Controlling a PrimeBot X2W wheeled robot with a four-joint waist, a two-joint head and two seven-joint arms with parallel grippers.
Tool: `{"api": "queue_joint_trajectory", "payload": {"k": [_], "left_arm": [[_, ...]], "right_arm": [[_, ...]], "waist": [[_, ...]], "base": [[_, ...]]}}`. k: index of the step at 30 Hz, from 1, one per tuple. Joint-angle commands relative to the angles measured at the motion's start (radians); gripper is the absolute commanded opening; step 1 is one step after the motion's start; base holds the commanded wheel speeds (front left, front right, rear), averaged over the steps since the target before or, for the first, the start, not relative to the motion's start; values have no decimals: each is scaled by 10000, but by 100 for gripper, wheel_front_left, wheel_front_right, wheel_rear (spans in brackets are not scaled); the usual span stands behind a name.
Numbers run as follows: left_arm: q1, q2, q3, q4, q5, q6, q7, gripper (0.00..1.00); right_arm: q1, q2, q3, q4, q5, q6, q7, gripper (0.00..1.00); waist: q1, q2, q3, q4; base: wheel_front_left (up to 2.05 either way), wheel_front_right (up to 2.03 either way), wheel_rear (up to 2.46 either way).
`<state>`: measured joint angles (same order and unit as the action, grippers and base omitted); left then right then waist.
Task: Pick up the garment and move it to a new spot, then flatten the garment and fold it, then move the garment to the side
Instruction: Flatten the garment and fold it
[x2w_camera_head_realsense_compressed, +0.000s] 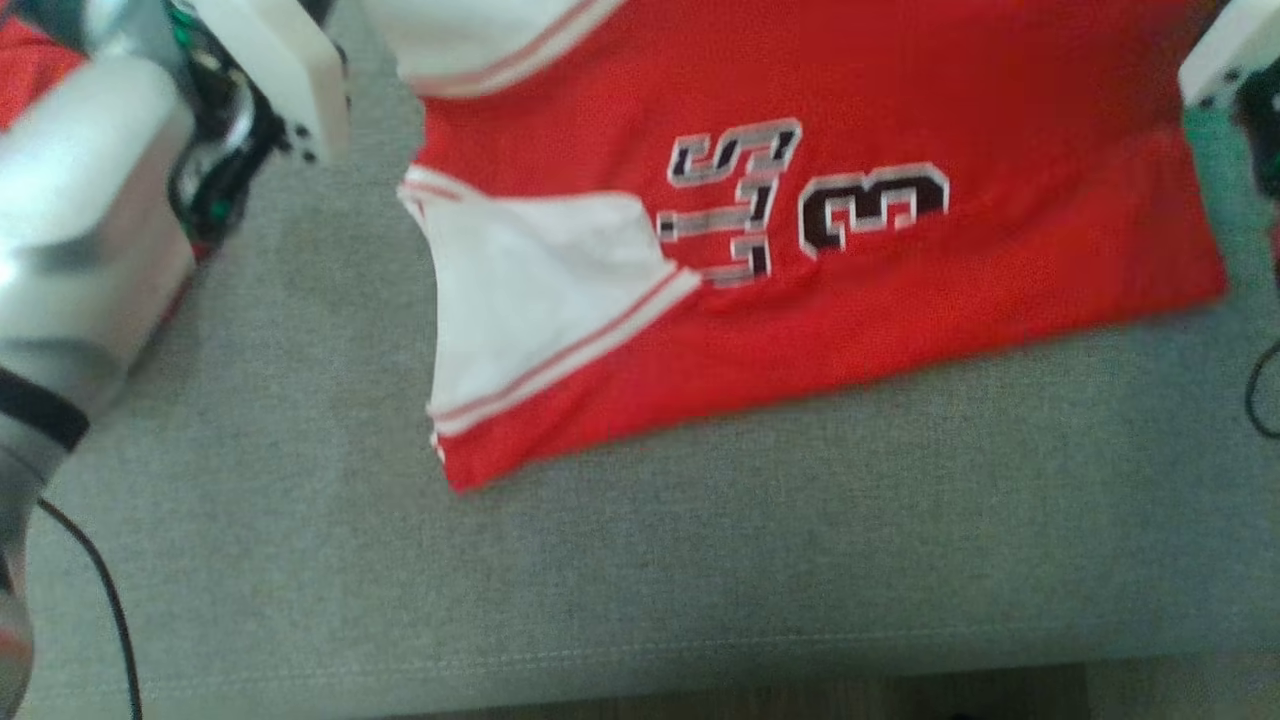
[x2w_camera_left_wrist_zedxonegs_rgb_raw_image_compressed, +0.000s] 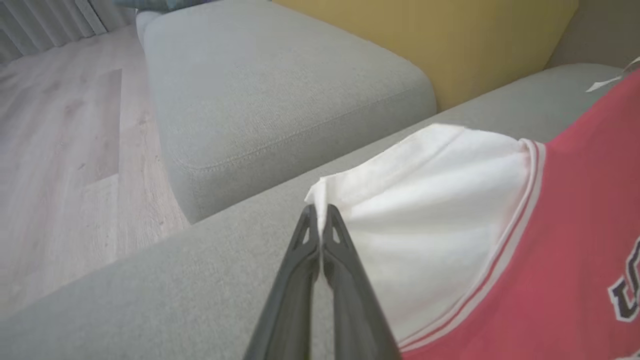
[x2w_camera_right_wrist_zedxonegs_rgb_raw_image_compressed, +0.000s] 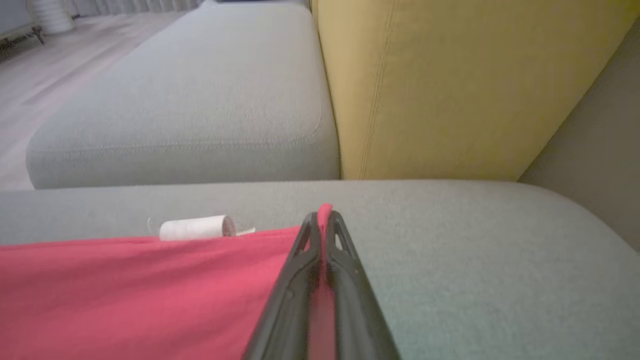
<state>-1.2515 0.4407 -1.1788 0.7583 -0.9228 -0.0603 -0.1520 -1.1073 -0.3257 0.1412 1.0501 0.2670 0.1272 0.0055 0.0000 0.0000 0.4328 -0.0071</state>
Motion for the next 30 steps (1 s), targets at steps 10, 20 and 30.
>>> {"api": "queue_joint_trajectory", "payload": {"k": [10, 20, 30], "left_arm": [[-1754, -429, 821, 1714, 346, -68, -928, 0], [-68, -659, 610, 1558, 520, -496, -1090, 0], [2127, 282, 477, -721, 909, -251, -1050, 0]], "right_arm": [[-1287, 460, -348, 777, -246, 35, -1778, 0], [87, 447, 664, 1352, 276, 35, -1821, 0], [1282, -374, 1885, 1318, 1075, 35, -610, 0]], "waist": [[0, 0, 217, -226], [0, 0, -920, -56], [0, 0, -1794, 227]], "base": [[0, 0, 0], [0, 0, 0], [0, 0, 0]]}}
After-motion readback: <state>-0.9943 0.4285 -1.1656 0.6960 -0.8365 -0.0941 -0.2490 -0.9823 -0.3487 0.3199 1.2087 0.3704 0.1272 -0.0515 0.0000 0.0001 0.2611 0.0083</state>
